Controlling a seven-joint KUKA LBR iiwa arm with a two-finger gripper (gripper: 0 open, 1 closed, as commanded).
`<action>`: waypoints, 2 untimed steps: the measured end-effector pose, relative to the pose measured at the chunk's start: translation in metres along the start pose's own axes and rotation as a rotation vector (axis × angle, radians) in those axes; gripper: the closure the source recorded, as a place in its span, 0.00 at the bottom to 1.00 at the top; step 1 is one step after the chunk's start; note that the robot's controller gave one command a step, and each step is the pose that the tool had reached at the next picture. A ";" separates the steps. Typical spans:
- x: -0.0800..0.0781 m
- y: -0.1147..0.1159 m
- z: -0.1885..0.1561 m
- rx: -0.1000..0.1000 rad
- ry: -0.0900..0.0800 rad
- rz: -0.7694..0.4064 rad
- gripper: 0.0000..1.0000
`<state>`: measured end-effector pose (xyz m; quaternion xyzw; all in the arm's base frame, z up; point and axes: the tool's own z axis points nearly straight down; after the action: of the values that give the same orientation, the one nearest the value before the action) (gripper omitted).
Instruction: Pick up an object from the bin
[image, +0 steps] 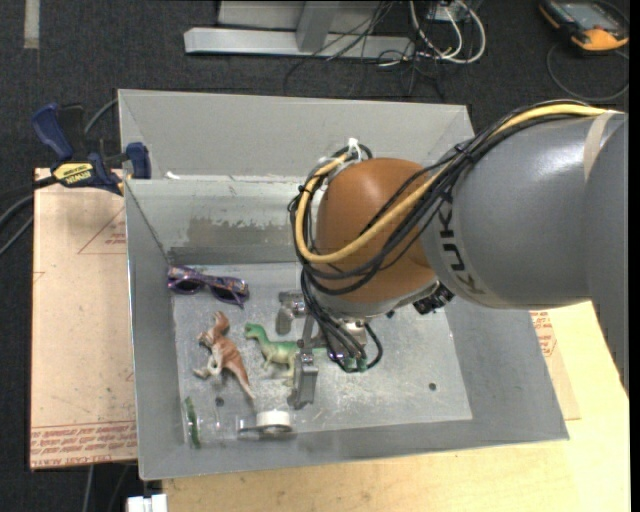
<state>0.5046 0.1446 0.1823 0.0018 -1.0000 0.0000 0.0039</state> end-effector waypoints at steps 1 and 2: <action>-0.002 -0.001 -0.004 -0.001 -0.008 0.004 0.00; 0.003 -0.010 0.080 -0.001 -0.005 -0.102 0.00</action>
Offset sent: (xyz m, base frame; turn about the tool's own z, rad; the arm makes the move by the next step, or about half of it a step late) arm -0.0059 -0.0127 -0.1012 -0.1272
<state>0.5012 0.1347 0.1024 0.0529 -0.9986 -0.0008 0.0012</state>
